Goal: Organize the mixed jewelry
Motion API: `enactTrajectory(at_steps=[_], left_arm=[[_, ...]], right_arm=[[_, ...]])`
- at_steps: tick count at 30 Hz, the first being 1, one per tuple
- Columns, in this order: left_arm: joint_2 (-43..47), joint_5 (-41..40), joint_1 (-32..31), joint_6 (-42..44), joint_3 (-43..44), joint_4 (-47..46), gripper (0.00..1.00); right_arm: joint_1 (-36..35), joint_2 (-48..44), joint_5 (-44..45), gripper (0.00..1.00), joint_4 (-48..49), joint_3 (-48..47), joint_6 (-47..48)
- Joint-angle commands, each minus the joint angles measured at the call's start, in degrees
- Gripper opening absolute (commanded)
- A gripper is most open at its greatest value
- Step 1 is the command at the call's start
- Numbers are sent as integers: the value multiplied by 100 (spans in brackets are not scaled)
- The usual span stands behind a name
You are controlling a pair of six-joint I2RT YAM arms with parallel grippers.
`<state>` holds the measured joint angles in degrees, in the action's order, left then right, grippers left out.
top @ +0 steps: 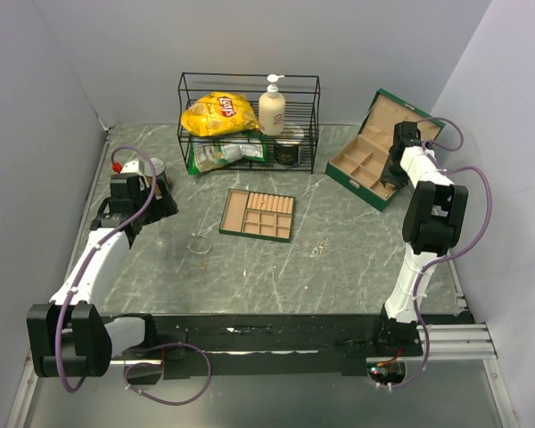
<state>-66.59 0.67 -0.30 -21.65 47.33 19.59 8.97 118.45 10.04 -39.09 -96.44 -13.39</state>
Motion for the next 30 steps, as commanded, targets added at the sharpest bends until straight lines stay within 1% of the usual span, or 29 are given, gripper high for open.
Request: enactTrajectory(at_steps=[1, 5, 8, 10, 13, 14, 15, 16, 18, 25, 27, 30], left_arm=[[-3, 92, 12, 108, 250, -122, 97], [23, 83, 12, 108, 250, -114, 96], [32, 92, 21, 117, 241, -123, 97], [49, 83, 21, 117, 233, -123, 96], [76, 83, 21, 108, 233, -140, 96], [84, 91, 21, 108, 233, -140, 97], [93, 100, 12, 108, 233, -140, 96], [93, 100, 21, 108, 233, -149, 96], [93, 127, 21, 108, 241, -149, 96], [181, 101, 21, 117, 215, -131, 96], [207, 92, 21, 117, 215, -140, 96], [225, 74, 21, 134, 206, -140, 96]], right_arm=[[26, -51, -29, 40, -90, -296, 73], [34, 46, -117, 40, -116, -384, 21], [34, 29, -336, 40, -116, -367, -58], [26, -173, -633, 40, 24, -200, -67], [26, -542, -915, 42, 305, 151, -155], [26, -630, -969, 45, 366, 230, -155], [0, -770, -1213, 47, 550, 388, -138], [-18, -823, -1337, 49, 613, 442, -129], [-114, -833, -1496, 49, 675, 460, -146], [-518, -210, -1330, 50, 446, -260, -296], [-642, 79, -1015, 50, 341, -690, -296], [-835, 527, -846, 50, 104, -1358, -305]])
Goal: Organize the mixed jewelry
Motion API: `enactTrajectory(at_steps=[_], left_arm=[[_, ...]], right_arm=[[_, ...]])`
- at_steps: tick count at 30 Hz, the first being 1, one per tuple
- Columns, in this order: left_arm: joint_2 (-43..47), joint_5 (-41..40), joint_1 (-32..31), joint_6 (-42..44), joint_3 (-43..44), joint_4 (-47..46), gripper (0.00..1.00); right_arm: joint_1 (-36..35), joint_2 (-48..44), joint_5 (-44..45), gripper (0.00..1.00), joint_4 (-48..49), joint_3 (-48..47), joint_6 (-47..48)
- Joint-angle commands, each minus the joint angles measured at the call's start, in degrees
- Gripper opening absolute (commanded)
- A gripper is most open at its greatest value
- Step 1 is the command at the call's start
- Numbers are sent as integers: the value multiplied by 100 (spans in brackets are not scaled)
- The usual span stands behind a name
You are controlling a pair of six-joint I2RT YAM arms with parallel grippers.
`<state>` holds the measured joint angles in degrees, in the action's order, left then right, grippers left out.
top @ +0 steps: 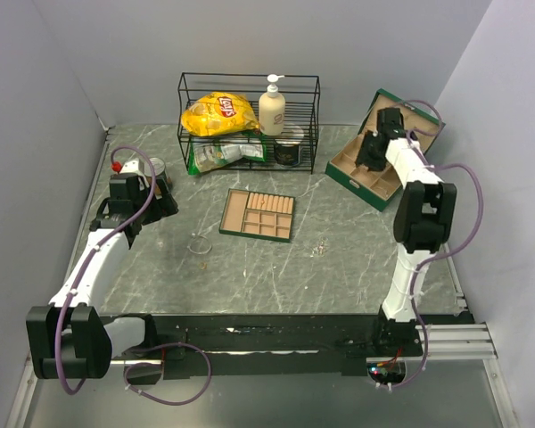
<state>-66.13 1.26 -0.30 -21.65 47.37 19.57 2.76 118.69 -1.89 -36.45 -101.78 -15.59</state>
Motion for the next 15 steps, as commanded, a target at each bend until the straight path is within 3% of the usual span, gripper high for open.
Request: enactTrajectory(at_steps=[1, 7, 15], left_arm=[[179, -2, 21, 126, 211, -129, 96], [197, -29, 12, 126, 202, -120, 96], [223, 32, 21, 117, 202, -120, 97]], right_arm=[[-241, 593, 356, 50, -213, -965, -128], [-505, 1252, 478, 50, -662, -1792, -163], [-567, 972, 85, 50, -381, -1038, -5]])
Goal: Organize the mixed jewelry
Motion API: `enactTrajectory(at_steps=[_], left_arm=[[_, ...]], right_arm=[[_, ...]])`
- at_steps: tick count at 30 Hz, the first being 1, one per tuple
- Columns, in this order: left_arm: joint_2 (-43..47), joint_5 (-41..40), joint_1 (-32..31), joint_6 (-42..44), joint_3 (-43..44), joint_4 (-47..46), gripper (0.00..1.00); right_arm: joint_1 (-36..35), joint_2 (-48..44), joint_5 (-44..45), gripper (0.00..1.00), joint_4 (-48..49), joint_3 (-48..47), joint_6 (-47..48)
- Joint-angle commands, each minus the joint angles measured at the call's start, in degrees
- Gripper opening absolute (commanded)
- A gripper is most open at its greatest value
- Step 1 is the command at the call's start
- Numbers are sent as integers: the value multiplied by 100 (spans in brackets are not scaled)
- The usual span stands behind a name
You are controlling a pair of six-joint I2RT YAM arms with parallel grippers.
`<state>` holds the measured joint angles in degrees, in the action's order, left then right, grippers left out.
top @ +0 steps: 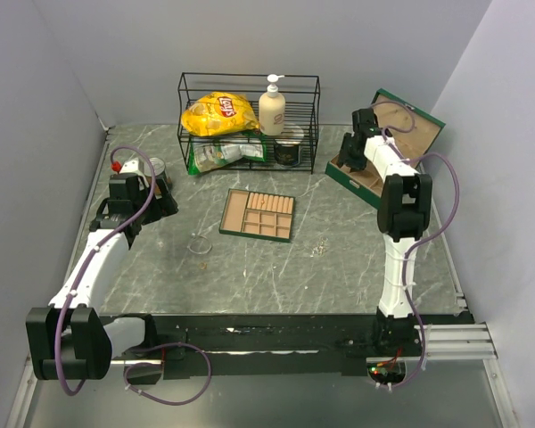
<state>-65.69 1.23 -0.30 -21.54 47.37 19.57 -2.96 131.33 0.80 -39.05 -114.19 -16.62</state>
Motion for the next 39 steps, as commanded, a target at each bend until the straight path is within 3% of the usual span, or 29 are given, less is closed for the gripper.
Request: enactTrajectory(at_steps=[1, 16, 30, 39], left_arm=[[188, 35, 12, 106, 202, -120, 96], [373, 105, 12, 80, 140, -94, 96], [425, 105, 12, 62, 123, -85, 96], [364, 35, 21, 62, 123, -59, 96]], right_arm=[[6, -318, -194, 50, -103, 274, 133], [-178, -1566, -1010, 49, 494, 2207, -16], [-398, -1847, -907, 51, 266, 1751, -16], [-538, -3174, -897, 60, 899, 3076, -148]])
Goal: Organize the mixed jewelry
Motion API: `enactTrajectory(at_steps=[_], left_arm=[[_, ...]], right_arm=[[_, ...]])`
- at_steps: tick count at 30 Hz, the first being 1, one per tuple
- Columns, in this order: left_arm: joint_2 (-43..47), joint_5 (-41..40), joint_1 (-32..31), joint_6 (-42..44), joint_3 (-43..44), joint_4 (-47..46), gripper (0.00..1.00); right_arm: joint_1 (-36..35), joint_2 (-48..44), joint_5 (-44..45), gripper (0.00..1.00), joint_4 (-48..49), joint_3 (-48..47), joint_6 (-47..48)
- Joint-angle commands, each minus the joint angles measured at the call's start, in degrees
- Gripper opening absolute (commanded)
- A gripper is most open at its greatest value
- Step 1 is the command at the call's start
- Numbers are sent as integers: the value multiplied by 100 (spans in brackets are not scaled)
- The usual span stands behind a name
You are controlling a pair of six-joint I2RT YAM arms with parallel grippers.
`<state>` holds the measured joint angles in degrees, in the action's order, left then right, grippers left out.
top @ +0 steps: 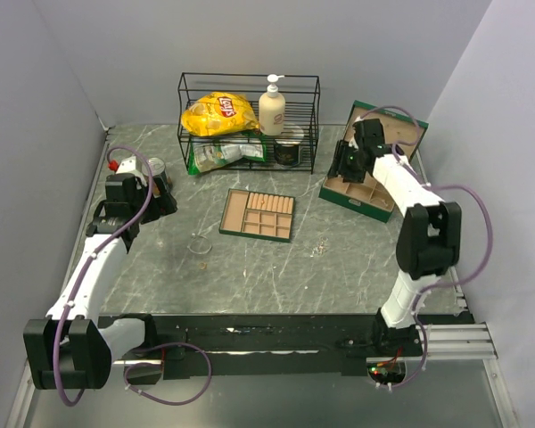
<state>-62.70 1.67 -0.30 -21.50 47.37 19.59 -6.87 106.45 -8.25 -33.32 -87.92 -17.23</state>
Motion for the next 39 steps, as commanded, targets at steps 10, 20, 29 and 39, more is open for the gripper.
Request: enactTrajectory(at_steps=[10, 20, 29, 39], left_arm=[[-638, 387, -67, -644, -79, 440, 98], [-1148, -150, -752, -1471, -211, 308, 88], [-1535, -80, -884, -1480, -457, -131, 72], [-1755, -150, -1157, -1717, -606, -149, 56]], right_arm=[[-534, -1715, -133, 60, 537, 1707, -359], [-587, -2076, -449, 59, 625, 2253, -492], [-587, -2085, -520, 59, 572, 2297, -386], [-587, -1997, -669, 59, 634, 2411, -421]])
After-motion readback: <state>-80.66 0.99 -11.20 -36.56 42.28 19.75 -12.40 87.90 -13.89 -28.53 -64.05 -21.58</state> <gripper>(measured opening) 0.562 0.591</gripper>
